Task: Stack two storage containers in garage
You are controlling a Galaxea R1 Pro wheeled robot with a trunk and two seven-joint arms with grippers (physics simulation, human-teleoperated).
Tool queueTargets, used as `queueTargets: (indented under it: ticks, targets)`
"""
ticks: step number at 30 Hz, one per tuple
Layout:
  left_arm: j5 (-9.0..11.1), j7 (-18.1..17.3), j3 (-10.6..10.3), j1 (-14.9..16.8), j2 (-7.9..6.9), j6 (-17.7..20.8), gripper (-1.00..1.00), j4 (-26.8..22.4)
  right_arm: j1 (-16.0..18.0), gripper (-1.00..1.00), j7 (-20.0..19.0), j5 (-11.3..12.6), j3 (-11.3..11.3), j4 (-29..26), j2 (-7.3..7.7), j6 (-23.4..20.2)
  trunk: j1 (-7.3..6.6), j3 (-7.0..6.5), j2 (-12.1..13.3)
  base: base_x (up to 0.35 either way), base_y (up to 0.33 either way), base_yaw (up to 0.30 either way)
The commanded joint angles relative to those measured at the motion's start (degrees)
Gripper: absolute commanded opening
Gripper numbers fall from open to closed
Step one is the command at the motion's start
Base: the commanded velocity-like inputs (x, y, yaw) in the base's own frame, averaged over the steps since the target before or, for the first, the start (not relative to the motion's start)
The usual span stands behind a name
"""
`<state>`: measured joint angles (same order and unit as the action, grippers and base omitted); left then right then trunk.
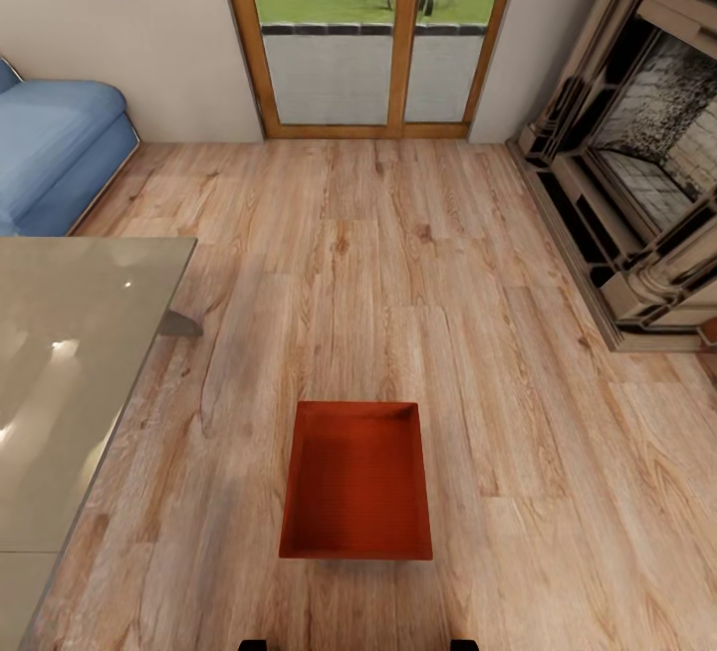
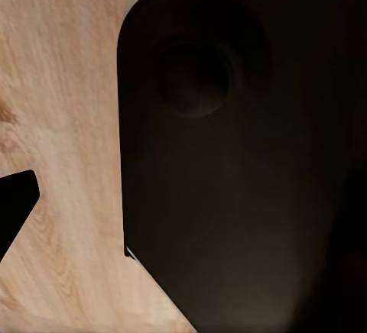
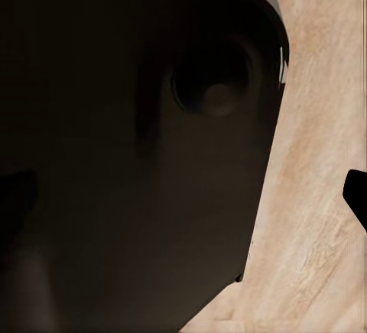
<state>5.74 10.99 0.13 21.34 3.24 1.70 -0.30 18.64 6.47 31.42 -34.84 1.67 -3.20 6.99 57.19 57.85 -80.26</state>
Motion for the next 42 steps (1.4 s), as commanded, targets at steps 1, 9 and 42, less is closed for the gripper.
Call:
queueTargets:
  ticks: [1, 9, 42]
  targets:
    - [0.59, 0.12, -0.04, 0.01, 0.01, 0.15, 1.0, -0.02, 0.06, 1.0, -0.06, 0.48, -0.49, 0.17, 0.08, 0.3, 0.0, 0.02, -0.02, 0.0, 0.0, 0.0]
    - [0.59, 0.14, -0.04, 0.01, 0.01, 0.15, 1.0, -0.01, 0.08, 1.0, -0.1, 0.48, -0.49, 0.17, 0.47, 0.44, 0.0, 0.02, -0.02, 0.0, 0.0, 0.0]
    - [-0.31, 0.01, -0.34, 0.01, -0.43, 1.18, 1.0, -8.46, 0.02, 1.0, -0.13, 0.24, -0.83, -3.59, 0.88, 0.45, 0.0, 0.02, -0.02, 0.0, 0.0, 0.0]
